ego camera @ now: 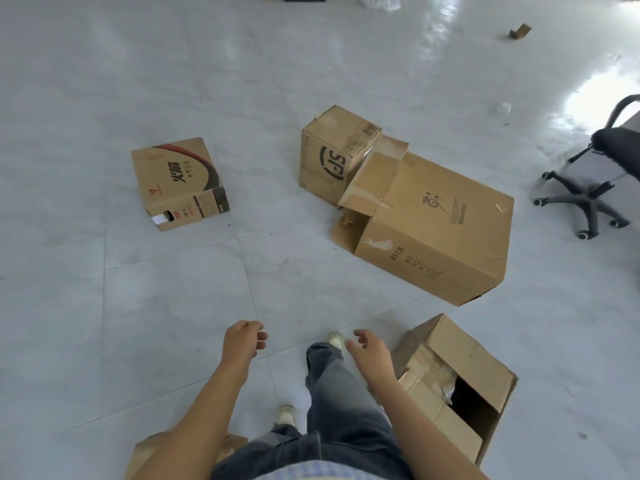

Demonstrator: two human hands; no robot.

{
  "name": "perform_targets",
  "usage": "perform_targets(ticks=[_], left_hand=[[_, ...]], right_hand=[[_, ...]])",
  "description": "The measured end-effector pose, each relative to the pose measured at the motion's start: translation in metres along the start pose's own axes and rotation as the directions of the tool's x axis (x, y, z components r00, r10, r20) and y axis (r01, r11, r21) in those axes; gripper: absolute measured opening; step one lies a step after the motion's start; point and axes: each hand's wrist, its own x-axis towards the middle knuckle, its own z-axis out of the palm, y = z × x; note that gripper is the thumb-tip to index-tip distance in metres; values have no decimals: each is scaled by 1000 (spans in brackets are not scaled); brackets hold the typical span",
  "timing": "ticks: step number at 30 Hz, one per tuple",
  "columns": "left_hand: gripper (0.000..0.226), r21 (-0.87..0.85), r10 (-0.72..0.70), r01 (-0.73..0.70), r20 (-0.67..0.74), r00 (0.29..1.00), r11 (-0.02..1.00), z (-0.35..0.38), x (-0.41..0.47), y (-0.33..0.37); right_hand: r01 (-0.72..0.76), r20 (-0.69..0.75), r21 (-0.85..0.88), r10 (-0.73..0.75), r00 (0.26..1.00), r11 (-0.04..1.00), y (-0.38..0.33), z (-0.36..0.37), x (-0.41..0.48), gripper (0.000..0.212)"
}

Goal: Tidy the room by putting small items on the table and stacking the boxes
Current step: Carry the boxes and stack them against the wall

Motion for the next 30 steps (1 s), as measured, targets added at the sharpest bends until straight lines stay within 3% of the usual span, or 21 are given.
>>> perform_targets(ticks=[8,12,16,19,26,30], left_hand=[[15,-116,35,-58,-195,980,991,25,92,100],[18,-103,46,-69,-215,976,992,71,135,162],[15,-19,105,-107,-98,990,994,139,164,208],[16,70,102,-101,-10,995,992,176,181,222],[12,130,-95,98,-32,995,987,214,249,233],[11,168,-225,227,-28,974,959,251,308,248]], right_hand=[[143,96,-55,-138,986,988,-93,-33,153,42],[193,12,-1,-193,981,981,-147,-88,236,42],[113,-43,11,-113,993,994,-152,-131,297,40],[-38,-2,10,38,999,999,-134,-145,320,40],[-202,-46,-37,200,979,979,-117,-199,398,37],[-272,-41,-151,269,962,950,-109,-214,443,42]])
